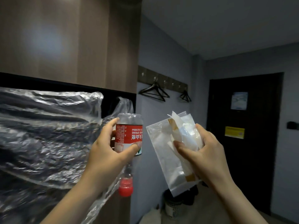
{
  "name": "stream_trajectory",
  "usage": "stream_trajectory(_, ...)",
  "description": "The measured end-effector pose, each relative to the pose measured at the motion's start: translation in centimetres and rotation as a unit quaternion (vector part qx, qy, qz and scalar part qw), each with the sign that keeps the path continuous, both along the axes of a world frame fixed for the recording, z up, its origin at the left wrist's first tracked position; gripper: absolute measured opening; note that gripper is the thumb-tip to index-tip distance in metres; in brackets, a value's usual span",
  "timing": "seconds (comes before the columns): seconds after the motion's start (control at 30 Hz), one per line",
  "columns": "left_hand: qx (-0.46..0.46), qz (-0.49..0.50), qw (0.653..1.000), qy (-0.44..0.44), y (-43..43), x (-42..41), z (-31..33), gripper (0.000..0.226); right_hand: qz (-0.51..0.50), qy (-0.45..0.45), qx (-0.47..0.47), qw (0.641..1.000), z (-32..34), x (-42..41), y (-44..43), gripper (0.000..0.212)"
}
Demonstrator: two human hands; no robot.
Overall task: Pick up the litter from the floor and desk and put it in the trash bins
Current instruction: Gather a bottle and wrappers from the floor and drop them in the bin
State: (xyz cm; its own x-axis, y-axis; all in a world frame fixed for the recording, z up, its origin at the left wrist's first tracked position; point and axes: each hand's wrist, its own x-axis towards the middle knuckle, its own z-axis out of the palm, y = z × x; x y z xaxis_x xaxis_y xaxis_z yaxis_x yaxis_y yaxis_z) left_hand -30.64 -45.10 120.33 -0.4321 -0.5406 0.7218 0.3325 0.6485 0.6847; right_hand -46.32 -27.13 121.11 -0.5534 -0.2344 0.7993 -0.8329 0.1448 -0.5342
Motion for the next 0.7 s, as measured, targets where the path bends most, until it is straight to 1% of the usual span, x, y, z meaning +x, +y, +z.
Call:
stream_trajectory(0.07, 0.001, -0.029, 1.0, 0.007, -2.3, -3.2, 0.8, 0.064, -0.027, -0.003, -0.005, 1.0, 0.8, -2.2, -1.3, 0.042)
stream_trajectory(0.2, -0.011, -0.08, 0.997, 0.013, -7.0, -9.5, 2.1, 0.067, -0.078, -0.009, 0.004, 0.997, 2.3, -6.4, -3.8, 0.039)
stream_trajectory(0.3, -0.015, -0.117, 0.993, 0.016, -9.4, -14.4, 1.9, 0.065, -0.114, -0.009, 0.008, 0.993, 2.5, -9.5, -4.9, 0.036)
stream_trajectory(0.43, -0.007, -0.164, 0.986, 0.007, -10.9, -20.7, 0.8, 0.063, -0.146, -0.024, 0.014, 0.989, 1.8, -13.9, -5.4, 0.039)
stream_trajectory(0.7, 0.002, -0.227, 0.974, -0.011, -11.5, -33.9, -1.2, 0.063, -0.211, -0.024, 0.014, 0.977, -0.3, -25.0, -5.2, 0.034)
